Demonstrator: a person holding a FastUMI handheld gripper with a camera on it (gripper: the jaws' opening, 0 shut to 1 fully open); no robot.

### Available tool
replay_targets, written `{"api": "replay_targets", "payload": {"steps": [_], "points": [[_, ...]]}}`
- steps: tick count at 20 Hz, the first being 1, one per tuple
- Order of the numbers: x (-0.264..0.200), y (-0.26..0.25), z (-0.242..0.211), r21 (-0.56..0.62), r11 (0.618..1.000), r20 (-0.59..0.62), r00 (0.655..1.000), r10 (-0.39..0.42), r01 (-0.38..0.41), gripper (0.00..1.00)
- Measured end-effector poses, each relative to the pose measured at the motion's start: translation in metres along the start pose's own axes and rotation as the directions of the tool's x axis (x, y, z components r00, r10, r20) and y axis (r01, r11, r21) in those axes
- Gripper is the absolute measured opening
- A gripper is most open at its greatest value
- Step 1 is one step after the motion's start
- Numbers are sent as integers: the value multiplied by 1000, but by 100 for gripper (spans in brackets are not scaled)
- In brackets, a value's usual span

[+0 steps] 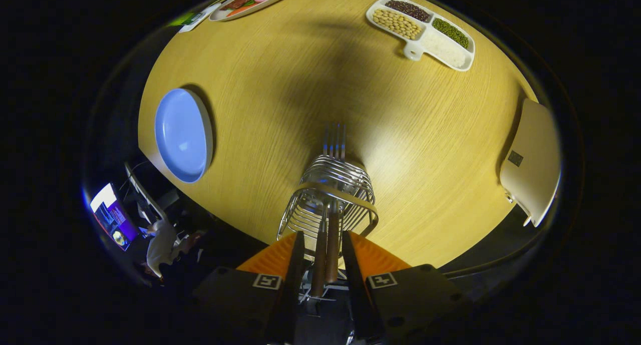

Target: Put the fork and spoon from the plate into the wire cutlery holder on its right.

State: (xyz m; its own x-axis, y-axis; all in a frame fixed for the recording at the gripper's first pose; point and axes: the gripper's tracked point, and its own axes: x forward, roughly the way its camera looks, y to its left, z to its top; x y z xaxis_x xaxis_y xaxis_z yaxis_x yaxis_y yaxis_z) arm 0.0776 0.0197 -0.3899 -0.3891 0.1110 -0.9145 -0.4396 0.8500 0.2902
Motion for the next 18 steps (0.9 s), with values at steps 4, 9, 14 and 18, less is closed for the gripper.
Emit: {"api": "replay_targets", "payload": {"steps": [4, 9, 14, 18], "points": [[-9, 5, 1, 23, 1000, 110, 994, 9, -12, 72], [-25, 5, -3, 72, 997, 292, 956, 19, -41, 99], [-56, 15, -9, 117, 989, 494, 869, 25, -95, 100], [-93, 22, -21, 148, 982, 660, 751, -9, -118, 100]]}}
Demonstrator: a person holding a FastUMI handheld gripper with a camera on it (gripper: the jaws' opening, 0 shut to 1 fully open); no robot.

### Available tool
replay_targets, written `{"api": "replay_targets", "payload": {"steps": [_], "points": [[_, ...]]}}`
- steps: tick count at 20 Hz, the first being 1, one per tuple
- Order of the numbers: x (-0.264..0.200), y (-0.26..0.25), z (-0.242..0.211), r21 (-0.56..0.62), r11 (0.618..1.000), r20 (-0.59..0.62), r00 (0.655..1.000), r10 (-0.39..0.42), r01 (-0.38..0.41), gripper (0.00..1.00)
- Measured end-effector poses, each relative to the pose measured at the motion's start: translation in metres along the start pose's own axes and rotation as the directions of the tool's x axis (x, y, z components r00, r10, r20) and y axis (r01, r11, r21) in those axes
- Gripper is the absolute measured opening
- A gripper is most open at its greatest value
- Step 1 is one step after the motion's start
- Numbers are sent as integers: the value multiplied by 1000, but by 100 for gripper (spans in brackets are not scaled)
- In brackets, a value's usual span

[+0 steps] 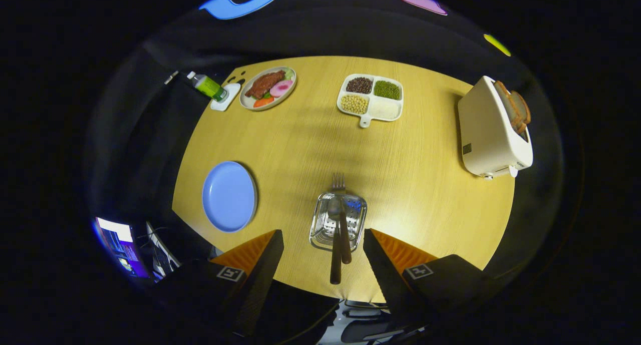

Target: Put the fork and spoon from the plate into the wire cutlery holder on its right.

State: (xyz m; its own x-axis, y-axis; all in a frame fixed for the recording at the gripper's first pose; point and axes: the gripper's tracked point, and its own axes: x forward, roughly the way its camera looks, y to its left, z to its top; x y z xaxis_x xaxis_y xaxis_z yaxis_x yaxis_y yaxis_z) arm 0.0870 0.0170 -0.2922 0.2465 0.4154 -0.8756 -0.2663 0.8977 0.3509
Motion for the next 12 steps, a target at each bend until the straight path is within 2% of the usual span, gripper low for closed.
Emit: {"api": "replay_targets", "payload": {"steps": [3, 5, 9, 12], "points": [[-35, 1, 11, 0, 1000, 152, 988, -12, 12, 100], [-64, 7, 20, -2, 1000, 259, 966, -16, 17, 100], [-123, 14, 30, -2, 999, 436, 899, -42, 48, 100], [-159, 14, 35, 6, 994, 558, 824, -96, 111, 100]]}}
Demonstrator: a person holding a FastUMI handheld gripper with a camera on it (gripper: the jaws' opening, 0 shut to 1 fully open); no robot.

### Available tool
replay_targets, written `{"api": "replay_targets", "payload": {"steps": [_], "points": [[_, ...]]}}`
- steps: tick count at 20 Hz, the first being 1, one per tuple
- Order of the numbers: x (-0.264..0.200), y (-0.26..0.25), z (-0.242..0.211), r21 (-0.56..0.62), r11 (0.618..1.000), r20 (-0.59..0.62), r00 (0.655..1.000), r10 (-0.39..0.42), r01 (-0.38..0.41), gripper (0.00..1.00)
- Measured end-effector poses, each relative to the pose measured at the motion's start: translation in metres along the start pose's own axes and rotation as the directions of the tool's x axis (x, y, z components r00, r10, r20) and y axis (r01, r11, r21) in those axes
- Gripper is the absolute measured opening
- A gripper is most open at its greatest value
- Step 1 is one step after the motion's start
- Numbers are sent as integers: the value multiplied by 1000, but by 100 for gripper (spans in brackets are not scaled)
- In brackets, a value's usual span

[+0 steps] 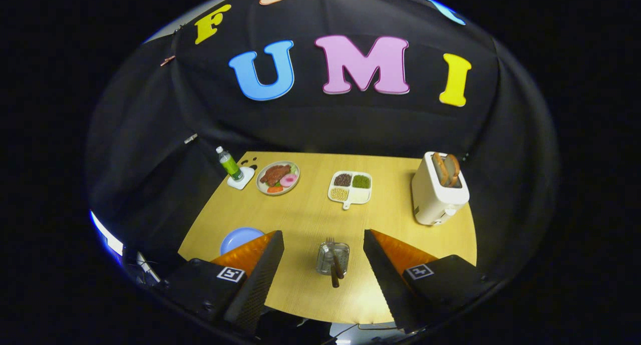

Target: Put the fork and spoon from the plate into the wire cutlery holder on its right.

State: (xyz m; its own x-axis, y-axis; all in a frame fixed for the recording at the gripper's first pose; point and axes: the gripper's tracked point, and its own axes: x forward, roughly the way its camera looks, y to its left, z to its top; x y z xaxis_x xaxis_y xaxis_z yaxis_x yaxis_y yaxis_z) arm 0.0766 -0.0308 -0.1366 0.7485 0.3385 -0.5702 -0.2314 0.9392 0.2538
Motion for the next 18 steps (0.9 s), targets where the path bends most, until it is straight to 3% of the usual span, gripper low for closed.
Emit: {"api": "replay_targets", "payload": {"steps": [4, 9, 18], "points": [[-38, 14, 22, -32, 998, 176, 983, -48, 55, 99], [-69, 46, 32, -24, 999, 314, 949, -25, 34, 100], [-113, 64, 34, 70, 993, 452, 884, -114, 92, 99]]}}
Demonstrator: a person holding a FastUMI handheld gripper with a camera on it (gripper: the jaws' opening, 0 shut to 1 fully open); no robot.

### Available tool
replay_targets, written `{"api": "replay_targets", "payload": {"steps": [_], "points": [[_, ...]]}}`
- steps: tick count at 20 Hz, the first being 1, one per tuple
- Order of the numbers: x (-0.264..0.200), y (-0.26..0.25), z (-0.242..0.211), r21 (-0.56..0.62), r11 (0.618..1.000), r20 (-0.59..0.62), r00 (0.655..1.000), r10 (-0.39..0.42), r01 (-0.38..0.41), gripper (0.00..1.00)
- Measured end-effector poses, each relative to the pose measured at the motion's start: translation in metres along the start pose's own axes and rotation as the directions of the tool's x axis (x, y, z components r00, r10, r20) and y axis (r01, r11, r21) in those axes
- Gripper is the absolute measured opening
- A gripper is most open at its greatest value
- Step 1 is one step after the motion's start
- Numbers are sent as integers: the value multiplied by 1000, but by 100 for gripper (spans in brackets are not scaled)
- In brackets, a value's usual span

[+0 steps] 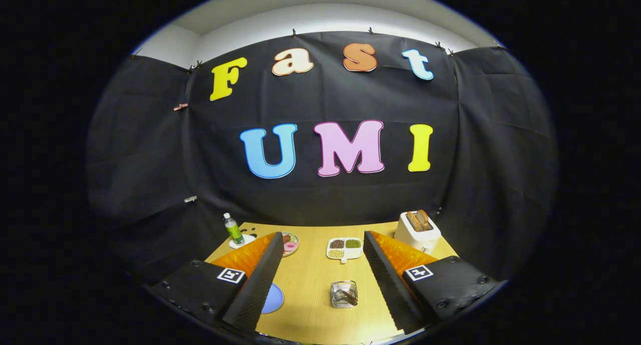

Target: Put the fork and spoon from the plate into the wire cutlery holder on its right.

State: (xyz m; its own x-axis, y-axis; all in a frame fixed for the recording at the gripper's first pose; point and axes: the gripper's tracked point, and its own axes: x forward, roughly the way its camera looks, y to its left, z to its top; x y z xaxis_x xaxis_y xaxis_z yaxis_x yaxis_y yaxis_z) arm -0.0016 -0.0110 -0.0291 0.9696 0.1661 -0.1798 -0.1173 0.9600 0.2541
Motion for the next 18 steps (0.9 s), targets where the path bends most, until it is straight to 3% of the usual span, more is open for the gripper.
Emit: {"api": "replay_targets", "payload": {"steps": [18], "points": [[-16, 18, 16, -30, 999, 15, 1000, -17, 17, 99]]}}
